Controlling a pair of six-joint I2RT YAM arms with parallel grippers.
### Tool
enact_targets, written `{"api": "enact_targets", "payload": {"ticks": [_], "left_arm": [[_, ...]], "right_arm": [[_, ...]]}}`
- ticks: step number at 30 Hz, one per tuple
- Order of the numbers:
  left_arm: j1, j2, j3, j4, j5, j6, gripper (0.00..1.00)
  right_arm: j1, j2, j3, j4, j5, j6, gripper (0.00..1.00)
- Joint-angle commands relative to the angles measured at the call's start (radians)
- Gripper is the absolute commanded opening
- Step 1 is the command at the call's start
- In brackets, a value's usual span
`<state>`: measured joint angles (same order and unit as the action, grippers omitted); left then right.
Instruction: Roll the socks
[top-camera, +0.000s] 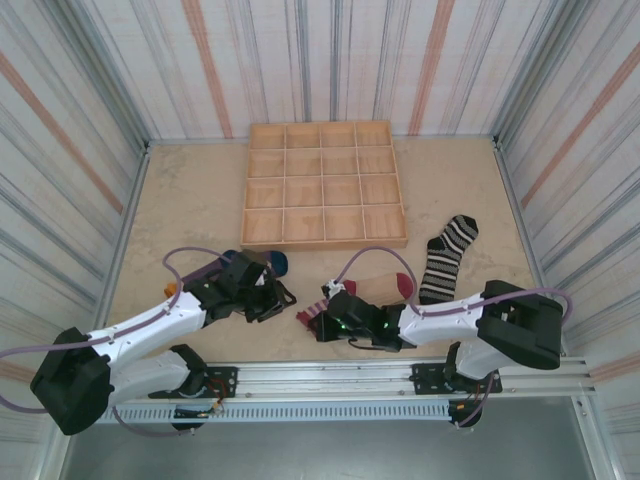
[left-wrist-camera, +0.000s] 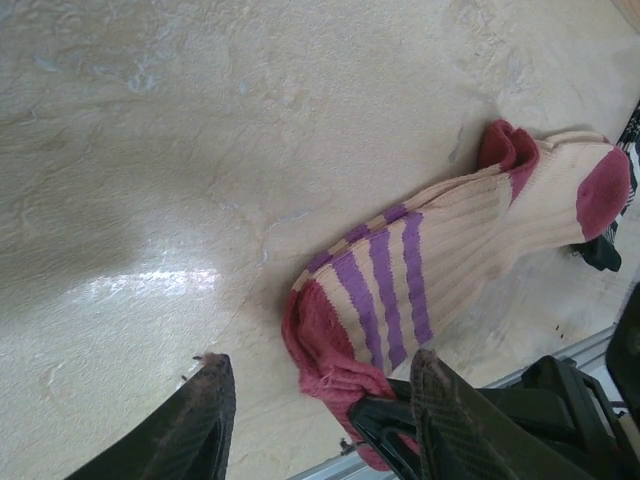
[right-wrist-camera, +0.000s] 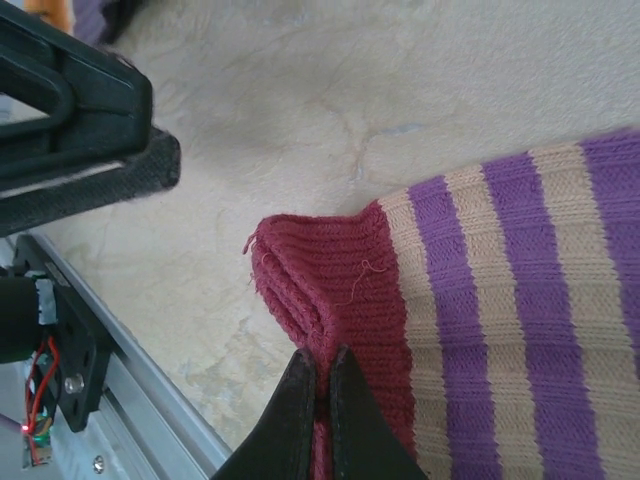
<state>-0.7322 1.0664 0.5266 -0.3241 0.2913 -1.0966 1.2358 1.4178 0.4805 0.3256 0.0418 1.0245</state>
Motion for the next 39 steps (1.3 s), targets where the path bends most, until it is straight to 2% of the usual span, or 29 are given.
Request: {"api": "enact_targets", "payload": {"ticks": [1, 5, 18, 30, 39], "left_arm": [[-0.002, 0.012, -0.017, 0.010, 0.007, -0.001, 0.49], [-0.017, 0.051, -0.012, 0.043, 0.009, -0.006, 0.49], [-0.111, 0.190, 0.028, 0.123, -0.012, -0.029, 0.44], [-0.162, 0.323, 0.030, 0.307, -0.035, -0.057, 0.40], [-0.187, 0.374, 0.036, 0.365, -0.038, -0.072, 0.40]], "right_arm": [[0.003, -0.080, -0.052, -0.023, 0.064, 0.067, 0.00], [-0.016, -0.106, -0.103, -0.018, 0.060, 0.119, 0.00], [-0.051, -0.024, -0.218, 0.116, 0.044, 0.239, 0.00], [-0.075, -0.022, -0.228, 0.107, 0.034, 0.227, 0.00], [-0.081, -0.019, -0.234, 0.124, 0.036, 0.226, 0.00]]}}
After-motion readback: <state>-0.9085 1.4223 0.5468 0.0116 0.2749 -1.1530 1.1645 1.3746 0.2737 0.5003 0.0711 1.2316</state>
